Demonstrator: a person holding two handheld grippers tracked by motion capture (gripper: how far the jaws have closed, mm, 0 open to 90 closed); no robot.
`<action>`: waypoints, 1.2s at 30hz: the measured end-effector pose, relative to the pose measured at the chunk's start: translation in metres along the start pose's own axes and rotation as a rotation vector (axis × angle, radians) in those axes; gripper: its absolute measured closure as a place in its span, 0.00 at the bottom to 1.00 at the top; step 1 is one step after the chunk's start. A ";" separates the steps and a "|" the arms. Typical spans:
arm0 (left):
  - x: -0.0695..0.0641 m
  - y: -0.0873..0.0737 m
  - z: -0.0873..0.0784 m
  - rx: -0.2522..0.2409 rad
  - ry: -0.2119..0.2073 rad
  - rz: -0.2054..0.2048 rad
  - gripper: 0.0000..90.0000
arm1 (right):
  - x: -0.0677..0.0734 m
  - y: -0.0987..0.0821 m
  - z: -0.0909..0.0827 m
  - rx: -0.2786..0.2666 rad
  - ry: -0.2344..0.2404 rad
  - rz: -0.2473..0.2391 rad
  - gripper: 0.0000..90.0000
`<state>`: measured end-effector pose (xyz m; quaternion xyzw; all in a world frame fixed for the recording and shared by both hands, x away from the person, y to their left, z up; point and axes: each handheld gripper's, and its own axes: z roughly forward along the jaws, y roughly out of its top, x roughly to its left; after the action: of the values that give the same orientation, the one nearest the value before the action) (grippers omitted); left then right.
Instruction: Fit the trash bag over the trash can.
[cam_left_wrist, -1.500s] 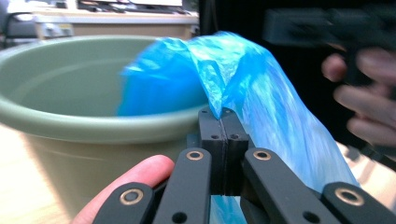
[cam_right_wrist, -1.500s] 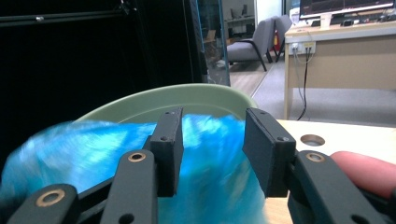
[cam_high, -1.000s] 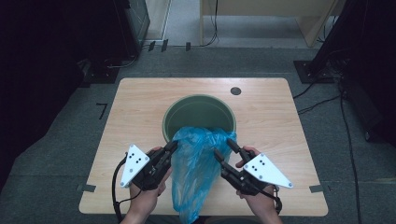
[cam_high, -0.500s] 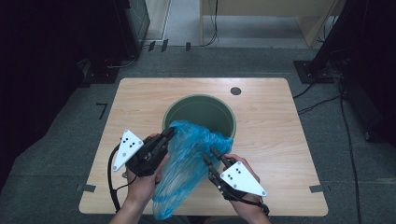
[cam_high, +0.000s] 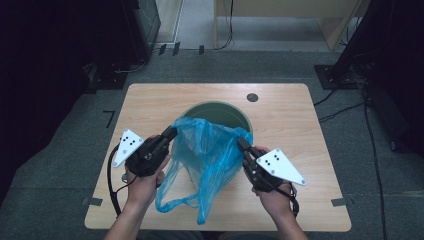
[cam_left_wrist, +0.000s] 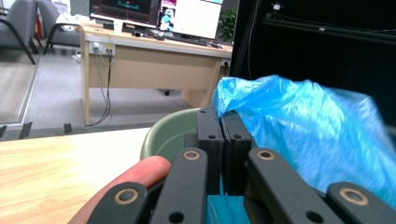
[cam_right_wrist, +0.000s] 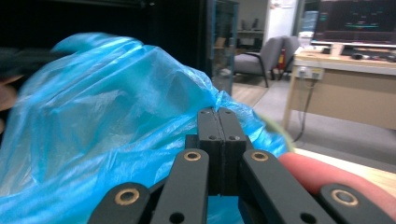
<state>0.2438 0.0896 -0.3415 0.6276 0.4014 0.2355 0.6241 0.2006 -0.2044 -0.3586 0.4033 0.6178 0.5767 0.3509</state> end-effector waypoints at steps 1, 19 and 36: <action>0.002 -0.001 0.000 0.003 0.004 0.002 0.98 | 0.000 0.000 0.000 0.000 0.000 0.000 1.00; 0.046 -0.009 -0.010 -0.001 0.126 -0.057 0.94 | -0.047 -0.003 0.005 -0.027 -0.186 0.117 1.00; 0.007 -0.027 -0.037 -0.021 -0.080 -0.061 0.35 | -0.040 -0.003 0.008 -0.045 -0.197 0.116 1.00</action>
<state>0.2126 0.1144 -0.3649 0.6175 0.3927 0.1953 0.6529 0.2251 -0.2370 -0.3635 0.4853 0.5429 0.5672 0.3848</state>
